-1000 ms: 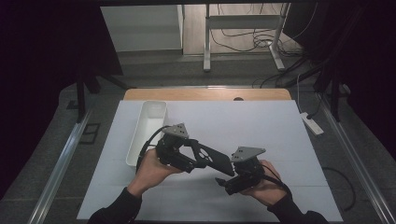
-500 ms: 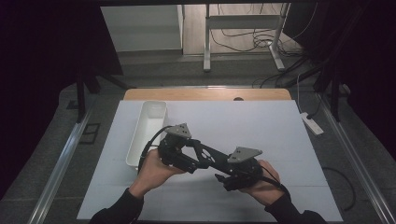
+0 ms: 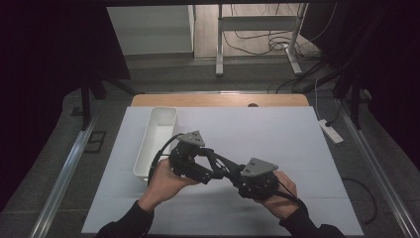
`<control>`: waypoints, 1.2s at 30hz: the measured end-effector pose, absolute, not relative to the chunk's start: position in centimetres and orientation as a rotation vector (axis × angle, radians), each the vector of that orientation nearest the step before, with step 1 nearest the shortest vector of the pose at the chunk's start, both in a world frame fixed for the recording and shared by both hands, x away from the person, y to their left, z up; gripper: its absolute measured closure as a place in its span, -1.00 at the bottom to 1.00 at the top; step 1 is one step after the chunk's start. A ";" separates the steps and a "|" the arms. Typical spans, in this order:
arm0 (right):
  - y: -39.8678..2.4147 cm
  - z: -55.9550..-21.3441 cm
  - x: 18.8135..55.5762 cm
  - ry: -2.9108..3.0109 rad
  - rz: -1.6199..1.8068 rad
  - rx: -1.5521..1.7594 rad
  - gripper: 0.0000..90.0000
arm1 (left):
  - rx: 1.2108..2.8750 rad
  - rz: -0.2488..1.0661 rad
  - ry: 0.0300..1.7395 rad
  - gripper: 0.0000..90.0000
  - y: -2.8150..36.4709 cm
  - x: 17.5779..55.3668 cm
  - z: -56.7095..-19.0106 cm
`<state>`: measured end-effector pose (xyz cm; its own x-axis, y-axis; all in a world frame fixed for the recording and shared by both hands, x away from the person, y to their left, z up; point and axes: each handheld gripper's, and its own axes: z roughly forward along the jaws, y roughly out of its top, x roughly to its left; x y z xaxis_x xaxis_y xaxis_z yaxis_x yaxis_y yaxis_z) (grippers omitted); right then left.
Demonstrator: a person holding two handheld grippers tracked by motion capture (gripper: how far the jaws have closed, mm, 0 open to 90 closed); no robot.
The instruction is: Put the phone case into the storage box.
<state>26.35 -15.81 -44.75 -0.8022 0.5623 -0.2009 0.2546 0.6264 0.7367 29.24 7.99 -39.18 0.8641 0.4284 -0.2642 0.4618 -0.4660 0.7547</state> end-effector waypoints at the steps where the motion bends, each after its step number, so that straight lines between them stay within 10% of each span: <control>1: -15.8 -44.7 26.3 2.435 1.010 0.639 0.15 | 2.120 -0.044 0.644 -0.67 8.0 29.3 -39.1; 18: -14.9 -44.7 24.9 2.364 0.958 0.479 0.87 | 2.074 -0.021 0.683 -0.72 8.0 29.3 -38.8; 36: -15.2 -44.9 25.1 2.469 0.967 0.493 0.90 | 2.055 0.038 0.686 -0.96 9.3 29.1 -39.2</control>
<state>25.06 -15.19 -44.85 -0.8393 0.4727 -0.2686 0.1646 0.6918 0.7031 29.14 9.32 -39.15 0.8430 0.4835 -0.2358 0.4542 -0.4049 0.7936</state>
